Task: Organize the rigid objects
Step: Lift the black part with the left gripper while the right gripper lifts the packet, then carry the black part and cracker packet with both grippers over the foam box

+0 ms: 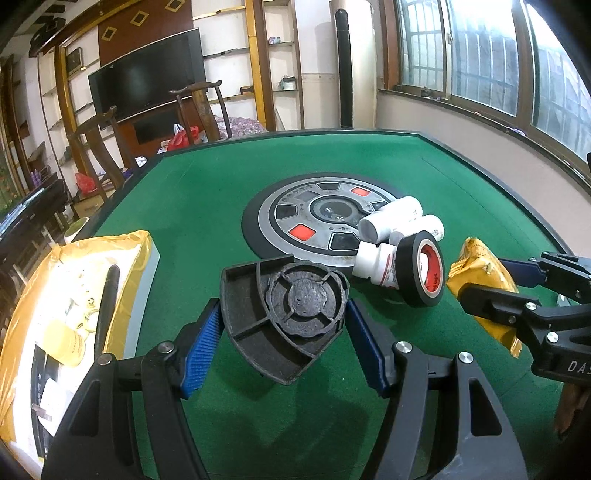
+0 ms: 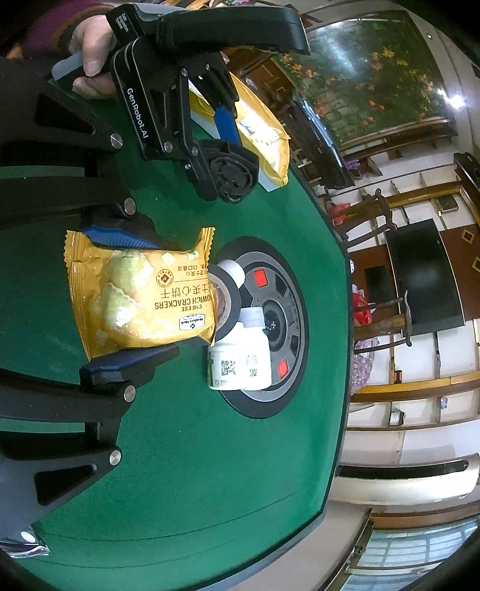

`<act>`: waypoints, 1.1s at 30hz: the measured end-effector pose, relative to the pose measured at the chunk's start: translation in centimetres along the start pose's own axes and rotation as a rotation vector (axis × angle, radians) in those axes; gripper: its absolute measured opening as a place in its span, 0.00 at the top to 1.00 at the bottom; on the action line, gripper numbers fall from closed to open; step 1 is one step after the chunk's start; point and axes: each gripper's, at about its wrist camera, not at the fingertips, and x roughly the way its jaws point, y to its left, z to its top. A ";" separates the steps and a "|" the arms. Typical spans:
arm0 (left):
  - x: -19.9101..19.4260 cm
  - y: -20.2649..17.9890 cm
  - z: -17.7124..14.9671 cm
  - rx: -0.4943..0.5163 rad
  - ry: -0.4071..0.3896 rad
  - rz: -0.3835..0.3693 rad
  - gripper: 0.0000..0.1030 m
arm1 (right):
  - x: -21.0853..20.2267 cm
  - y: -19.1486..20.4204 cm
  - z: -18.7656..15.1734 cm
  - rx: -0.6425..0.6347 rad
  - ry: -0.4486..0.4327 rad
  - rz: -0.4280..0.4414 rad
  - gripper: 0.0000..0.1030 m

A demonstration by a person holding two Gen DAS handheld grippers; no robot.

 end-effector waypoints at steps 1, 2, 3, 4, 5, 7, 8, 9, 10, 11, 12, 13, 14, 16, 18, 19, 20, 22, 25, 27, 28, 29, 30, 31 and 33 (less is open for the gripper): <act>0.0 0.0 0.0 0.000 0.000 0.000 0.36 | -0.1 0.0 0.0 0.002 0.002 0.000 0.59; 0.0 0.0 0.0 0.001 -0.001 0.000 0.36 | -0.1 0.0 -0.1 0.004 0.002 -0.001 0.59; 0.0 0.0 0.0 0.001 -0.001 0.001 0.36 | -0.2 -0.1 -0.1 0.005 0.000 -0.003 0.59; 0.0 0.0 0.0 0.003 -0.001 0.002 0.36 | -0.2 -0.1 -0.1 0.005 0.000 -0.002 0.59; 0.0 -0.1 -0.1 0.004 -0.002 0.002 0.36 | -0.2 -0.1 -0.1 0.006 0.000 -0.002 0.59; 0.0 -0.1 0.0 0.004 -0.003 0.003 0.36 | -0.2 -0.2 0.0 0.009 -0.002 -0.004 0.59; 0.0 -0.1 -0.1 0.005 -0.003 0.003 0.36 | -0.2 -0.3 0.0 0.010 0.000 -0.002 0.59; 0.0 -0.1 -0.1 0.005 -0.005 0.003 0.36 | -0.2 -0.3 0.0 0.012 -0.001 -0.003 0.59; 0.0 0.0 -0.1 0.004 -0.006 0.004 0.36 | -0.2 -0.3 0.1 0.012 -0.001 -0.004 0.59; -0.1 -0.1 -0.1 0.004 -0.006 0.005 0.36 | -0.2 -0.4 0.1 0.012 -0.002 -0.004 0.59; 0.0 -0.1 -0.1 0.004 -0.007 0.006 0.36 | -0.3 -0.4 0.1 0.014 -0.004 -0.004 0.59; -0.1 -0.1 -0.1 0.003 -0.007 0.005 0.36 | -0.4 -0.5 0.0 0.017 -0.007 -0.004 0.59; -0.1 -0.1 -0.1 0.003 -0.006 0.004 0.36 | -0.4 -0.5 0.1 0.019 -0.008 -0.005 0.59; 0.0 -0.2 0.0 0.001 -0.008 0.003 0.36 | -0.4 -0.7 0.1 0.026 -0.012 -0.009 0.59; 0.0 -0.2 0.0 -0.002 -0.009 0.002 0.36 | -0.6 -1.0 0.2 0.043 -0.022 -0.015 0.59; 0.0 -0.2 0.0 -0.004 -0.010 0.002 0.36 | -0.6 -1.1 0.2 0.051 -0.028 -0.018 0.59; 0.0 -0.2 0.1 -0.005 -0.011 0.001 0.36 | -0.6 -1.2 0.3 0.059 -0.033 -0.020 0.59; -0.2 -0.1 0.1 -0.009 -0.018 -0.001 0.36 | -0.7 -1.3 0.3 0.079 -0.044 -0.020 0.59; -0.6 0.0 0.1 -0.016 -0.028 -0.013 0.36 | -1.0 -1.0 0.4 0.088 -0.063 -0.036 0.59; -1.0 0.1 0.2 -0.027 -0.037 -0.026 0.36 | -1.2 -0.9 0.3 0.088 -0.076 -0.066 0.59; -1.3 0.2 0.3 -0.034 -0.042 -0.034 0.36 | -1.4 -0.9 0.3 0.093 -0.083 -0.079 0.59; -1.8 0.4 0.3 -0.044 -0.050 -0.044 0.36 | -1.5 -0.9 0.3 0.100 -0.089 -0.085 0.59; -2.3 0.6 0.4 -0.050 -0.060 -0.051 0.36 | -1.7 -0.9 0.1 0.112 -0.099 -0.091 0.59; -2.8 0.7 0.4 -0.054 -0.071 -0.055 0.36 | -1.9 -0.9 0.1 0.122 -0.107 -0.094 0.59; -4.0 1.1 0.4 -0.062 -0.095 -0.056 0.36 | -2.2 -0.8 -0.1 0.139 -0.115 -0.090 0.59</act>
